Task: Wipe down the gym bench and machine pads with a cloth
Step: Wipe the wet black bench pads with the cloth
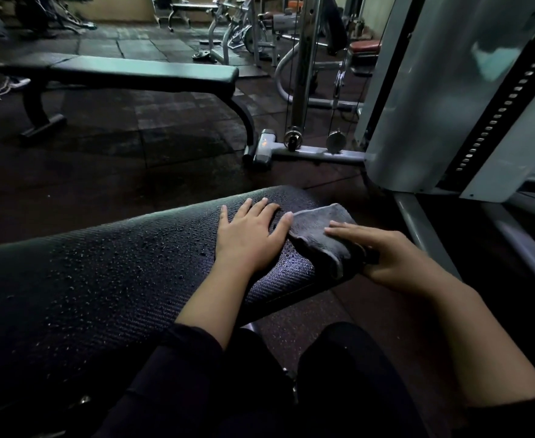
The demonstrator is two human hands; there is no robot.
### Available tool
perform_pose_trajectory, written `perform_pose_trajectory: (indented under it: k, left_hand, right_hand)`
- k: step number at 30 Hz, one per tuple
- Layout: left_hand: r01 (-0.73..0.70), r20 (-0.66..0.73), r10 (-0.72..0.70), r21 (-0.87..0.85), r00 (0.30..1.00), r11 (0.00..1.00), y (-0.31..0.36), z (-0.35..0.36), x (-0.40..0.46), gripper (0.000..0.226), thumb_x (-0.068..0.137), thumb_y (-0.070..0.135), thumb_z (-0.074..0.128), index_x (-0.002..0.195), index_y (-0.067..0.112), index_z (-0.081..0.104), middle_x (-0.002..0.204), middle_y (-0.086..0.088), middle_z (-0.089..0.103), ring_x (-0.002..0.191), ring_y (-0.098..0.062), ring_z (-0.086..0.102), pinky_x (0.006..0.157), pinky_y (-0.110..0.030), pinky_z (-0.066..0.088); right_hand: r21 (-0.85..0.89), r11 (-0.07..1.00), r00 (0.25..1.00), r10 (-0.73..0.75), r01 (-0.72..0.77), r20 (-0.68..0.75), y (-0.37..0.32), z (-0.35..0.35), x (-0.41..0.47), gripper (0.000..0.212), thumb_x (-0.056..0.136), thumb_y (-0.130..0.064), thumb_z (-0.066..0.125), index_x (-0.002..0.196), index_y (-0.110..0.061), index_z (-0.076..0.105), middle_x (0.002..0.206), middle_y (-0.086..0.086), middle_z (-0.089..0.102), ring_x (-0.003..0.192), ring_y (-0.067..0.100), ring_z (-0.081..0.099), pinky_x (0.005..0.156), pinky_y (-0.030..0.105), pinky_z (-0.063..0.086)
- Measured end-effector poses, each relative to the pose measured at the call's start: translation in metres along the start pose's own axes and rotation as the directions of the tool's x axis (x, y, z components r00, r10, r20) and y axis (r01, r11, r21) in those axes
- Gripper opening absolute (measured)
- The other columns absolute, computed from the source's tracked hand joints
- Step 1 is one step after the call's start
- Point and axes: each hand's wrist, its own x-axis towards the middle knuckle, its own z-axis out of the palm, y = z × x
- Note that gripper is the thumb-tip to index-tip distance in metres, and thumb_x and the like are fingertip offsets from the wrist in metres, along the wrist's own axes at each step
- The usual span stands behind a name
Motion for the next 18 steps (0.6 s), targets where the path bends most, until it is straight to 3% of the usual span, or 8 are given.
perform_pose_trajectory:
  k: [3, 6, 8, 10, 12, 13, 16, 18]
  left_hand:
    - [0.008, -0.002, -0.008, -0.016, 1.0, 1.0, -0.001, 0.001, 0.001, 0.058, 0.098, 0.061, 0.014, 0.147, 0.037, 0.033, 0.158, 0.016, 0.022, 0.147, -0.007, 0.01, 0.119, -0.048, -0.003]
    - [0.011, -0.007, -0.011, -0.02, 1.0, 1.0, -0.001, 0.001, 0.001, 0.058, 0.098, 0.059, 0.013, 0.147, 0.036, 0.034, 0.158, 0.016, 0.023, 0.147, -0.007, 0.011, 0.12, -0.048, -0.002]
    - [0.015, -0.01, -0.016, -0.039, 1.0, 0.999, -0.001, 0.001, 0.001, 0.058, 0.099, 0.058, 0.012, 0.147, 0.035, 0.035, 0.157, 0.016, 0.024, 0.147, -0.007, 0.012, 0.12, -0.048, -0.002]
    - [0.02, -0.011, -0.021, -0.055, 1.0, 0.998, 0.0, 0.0, 0.001, 0.057, 0.099, 0.056, 0.012, 0.147, 0.035, 0.035, 0.157, 0.016, 0.025, 0.147, -0.007, 0.013, 0.12, -0.048, -0.001]
    - [0.025, -0.006, -0.025, -0.056, 1.0, 0.998, -0.001, 0.0, 0.001, 0.056, 0.1, 0.054, 0.012, 0.148, 0.035, 0.034, 0.157, 0.016, 0.024, 0.147, -0.007, 0.013, 0.12, -0.049, -0.001]
    - [0.027, -0.003, -0.027, -0.056, 1.0, 0.998, -0.001, 0.0, 0.001, 0.056, 0.1, 0.054, 0.012, 0.148, 0.035, 0.034, 0.157, 0.017, 0.024, 0.147, -0.007, 0.012, 0.12, -0.049, -0.001]
    - [0.03, 0.002, -0.03, -0.064, 1.0, 0.998, -0.001, 0.0, 0.002, 0.055, 0.1, 0.052, 0.012, 0.147, 0.035, 0.034, 0.157, 0.017, 0.024, 0.147, -0.007, 0.012, 0.12, -0.049, -0.001]
    - [0.03, 0.002, -0.03, -0.072, 1.0, 0.997, 0.0, -0.001, 0.001, 0.055, 0.101, 0.052, 0.011, 0.147, 0.035, 0.034, 0.157, 0.016, 0.025, 0.147, -0.007, 0.013, 0.12, -0.049, 0.0]
  right_hand:
    - [-0.017, 1.0, 0.984, 0.008, -0.011, -0.176, 0.003, -0.002, -0.004, 0.074, 0.069, 0.021, 0.062, 0.129, -0.022, 0.059, 0.127, 0.0, 0.064, 0.112, -0.003, 0.058, 0.093, 0.009, 0.042]
    - [-0.088, 0.994, 0.918, 0.031, -0.071, -0.395, -0.007, -0.004, -0.001, 0.057, 0.076, 0.011, 0.065, 0.129, -0.012, 0.06, 0.114, 0.003, 0.069, 0.099, -0.006, 0.058, 0.082, 0.002, 0.039]
    - [-0.106, 0.986, 0.892, 0.071, -0.131, -0.446, -0.017, 0.004, 0.005, 0.047, 0.085, -0.005, 0.064, 0.131, -0.012, 0.056, 0.1, 0.008, 0.071, 0.083, 0.006, 0.062, 0.071, 0.011, 0.041]
    - [-0.169, 0.969, 0.943, 0.119, -0.179, -0.312, -0.023, 0.018, 0.009, 0.046, 0.091, -0.025, 0.056, 0.135, -0.018, 0.05, 0.11, 0.011, 0.068, 0.094, 0.019, 0.064, 0.085, 0.027, 0.044]
    - [-0.227, 0.961, 0.982, 0.132, -0.161, -0.138, -0.022, 0.028, 0.009, 0.055, 0.088, -0.039, 0.048, 0.141, -0.023, 0.046, 0.132, 0.004, 0.059, 0.124, 0.022, 0.051, 0.112, 0.044, 0.03]
    - [-0.211, 0.968, 0.989, 0.116, -0.134, -0.095, -0.022, 0.027, 0.009, 0.058, 0.087, -0.041, 0.052, 0.142, -0.023, 0.045, 0.137, 0.001, 0.055, 0.13, 0.02, 0.046, 0.115, 0.048, 0.026]
    - [-0.197, 0.971, 0.99, 0.14, -0.135, 0.013, -0.025, 0.016, 0.006, 0.08, 0.077, -0.03, 0.076, 0.146, -0.019, 0.037, 0.142, 0.001, 0.049, 0.134, 0.019, 0.041, 0.116, 0.038, 0.027]
    - [-0.204, 0.967, 0.985, 0.165, -0.151, 0.054, -0.027, 0.012, 0.007, 0.086, 0.071, -0.016, 0.076, 0.146, -0.02, 0.036, 0.139, 0.002, 0.052, 0.132, 0.023, 0.044, 0.115, 0.033, 0.027]
